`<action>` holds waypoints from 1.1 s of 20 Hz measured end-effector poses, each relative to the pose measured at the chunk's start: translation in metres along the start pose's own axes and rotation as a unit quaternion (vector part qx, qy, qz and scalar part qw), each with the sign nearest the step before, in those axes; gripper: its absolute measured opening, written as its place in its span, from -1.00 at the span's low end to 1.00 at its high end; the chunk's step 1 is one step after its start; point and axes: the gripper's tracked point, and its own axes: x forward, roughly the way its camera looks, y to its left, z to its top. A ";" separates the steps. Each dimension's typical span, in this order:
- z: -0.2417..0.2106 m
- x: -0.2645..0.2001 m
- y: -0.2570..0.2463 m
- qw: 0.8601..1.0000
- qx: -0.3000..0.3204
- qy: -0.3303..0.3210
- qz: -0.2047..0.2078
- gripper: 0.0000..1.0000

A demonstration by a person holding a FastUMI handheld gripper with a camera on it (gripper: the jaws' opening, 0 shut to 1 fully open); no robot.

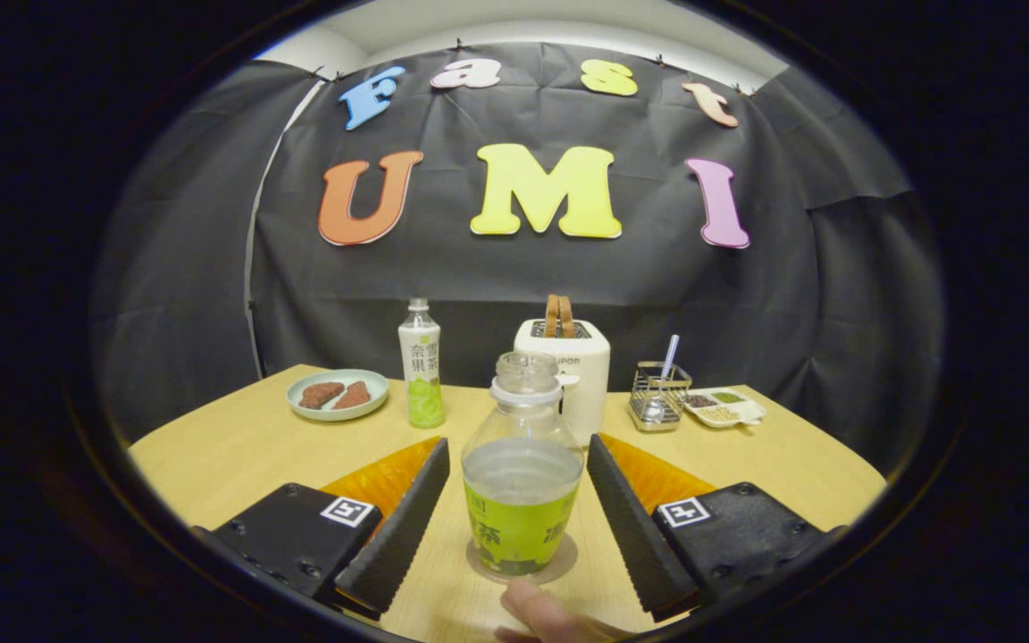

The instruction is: Take the bottle from table, then pour the juice into the cup, finally place the bottle on the coaster

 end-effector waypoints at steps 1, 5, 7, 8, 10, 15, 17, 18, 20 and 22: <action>0.003 -0.005 -0.001 1.000 0.001 -0.002 -0.002 1.00; 0.011 -0.030 -0.004 1.000 0.000 -0.007 -0.008 1.00; 0.016 -0.046 -0.004 1.000 0.000 -0.012 -0.011 1.00; 0.017 -0.056 -0.004 1.000 0.002 -0.010 -0.013 1.00; 0.020 -0.076 -0.005 1.000 0.001 -0.007 -0.021 1.00; 0.023 -0.148 -0.020 0.997 0.012 0.010 -0.076 1.00; 0.035 -0.180 -0.019 0.997 0.000 -0.013 -0.079 1.00; 0.036 -0.194 -0.021 0.996 -0.011 -0.021 -0.083 1.00; 0.020 -0.237 -0.031 0.995 -0.013 -0.024 -0.098 1.00; 0.020 -0.269 -0.033 0.995 -0.011 -0.033 -0.099 1.00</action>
